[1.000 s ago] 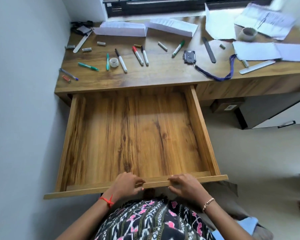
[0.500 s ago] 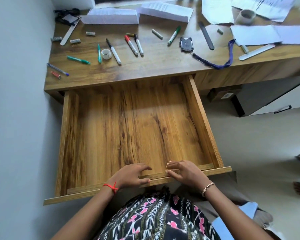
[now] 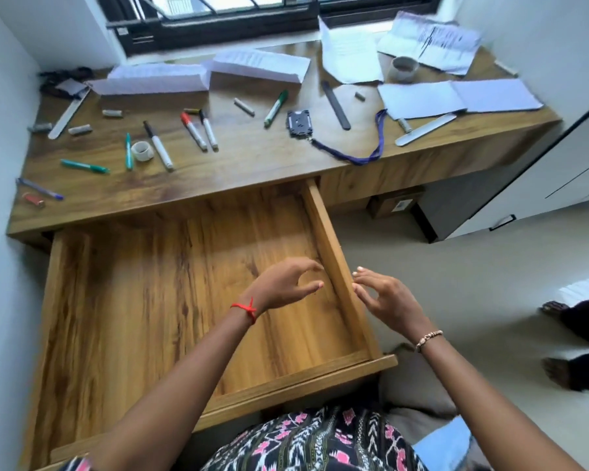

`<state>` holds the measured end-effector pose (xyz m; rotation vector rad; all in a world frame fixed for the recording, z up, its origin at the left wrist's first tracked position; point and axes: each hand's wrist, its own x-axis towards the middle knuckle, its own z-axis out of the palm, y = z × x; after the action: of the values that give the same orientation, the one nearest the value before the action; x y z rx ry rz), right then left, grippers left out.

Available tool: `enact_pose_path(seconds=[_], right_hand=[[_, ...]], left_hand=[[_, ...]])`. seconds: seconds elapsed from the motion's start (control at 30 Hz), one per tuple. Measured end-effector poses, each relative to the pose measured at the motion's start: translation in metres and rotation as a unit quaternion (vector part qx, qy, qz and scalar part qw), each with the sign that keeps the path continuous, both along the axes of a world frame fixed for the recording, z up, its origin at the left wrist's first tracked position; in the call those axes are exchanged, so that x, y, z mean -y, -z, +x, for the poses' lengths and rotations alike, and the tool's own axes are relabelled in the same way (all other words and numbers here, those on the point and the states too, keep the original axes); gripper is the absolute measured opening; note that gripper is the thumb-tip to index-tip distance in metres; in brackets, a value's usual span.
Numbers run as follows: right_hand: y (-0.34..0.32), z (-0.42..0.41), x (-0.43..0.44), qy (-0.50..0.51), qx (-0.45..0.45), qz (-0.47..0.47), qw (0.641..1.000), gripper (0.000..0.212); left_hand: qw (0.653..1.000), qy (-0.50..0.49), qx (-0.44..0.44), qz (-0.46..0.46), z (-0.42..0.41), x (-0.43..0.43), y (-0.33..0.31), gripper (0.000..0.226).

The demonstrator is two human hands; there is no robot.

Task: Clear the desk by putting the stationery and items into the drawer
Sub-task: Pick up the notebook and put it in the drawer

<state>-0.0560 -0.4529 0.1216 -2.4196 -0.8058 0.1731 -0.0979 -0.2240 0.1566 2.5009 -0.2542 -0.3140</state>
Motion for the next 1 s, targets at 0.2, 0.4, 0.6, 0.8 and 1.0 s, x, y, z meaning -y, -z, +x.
enact_pose_path(seconds=[0.2,0.4,0.6,0.8,1.0], right_hand=[[-0.007,0.1,0.071,0.011,0.011,0.002,1.0,0.017],[-0.026,0.187,0.142,0.008,0.012,-0.006,1.0,0.019],[-0.044,0.248,0.189,0.016,0.014,-0.002,1.0,0.021],[-0.052,0.274,0.205,0.016,0.005,0.0,1.0,0.022],[-0.059,0.307,0.209,0.006,-0.001,0.008,1.0,0.023]], left_hand=[[0.998,-0.034,0.05,-0.008,0.106,0.073,-0.013,0.036],[0.993,-0.08,0.08,-0.016,0.194,0.143,-0.018,0.031],[0.989,-0.113,0.085,-0.03,0.246,0.181,-0.025,0.028],[0.986,-0.139,0.086,-0.022,0.271,0.19,-0.028,0.026],[0.983,-0.155,0.097,-0.019,0.293,0.196,-0.039,0.026]])
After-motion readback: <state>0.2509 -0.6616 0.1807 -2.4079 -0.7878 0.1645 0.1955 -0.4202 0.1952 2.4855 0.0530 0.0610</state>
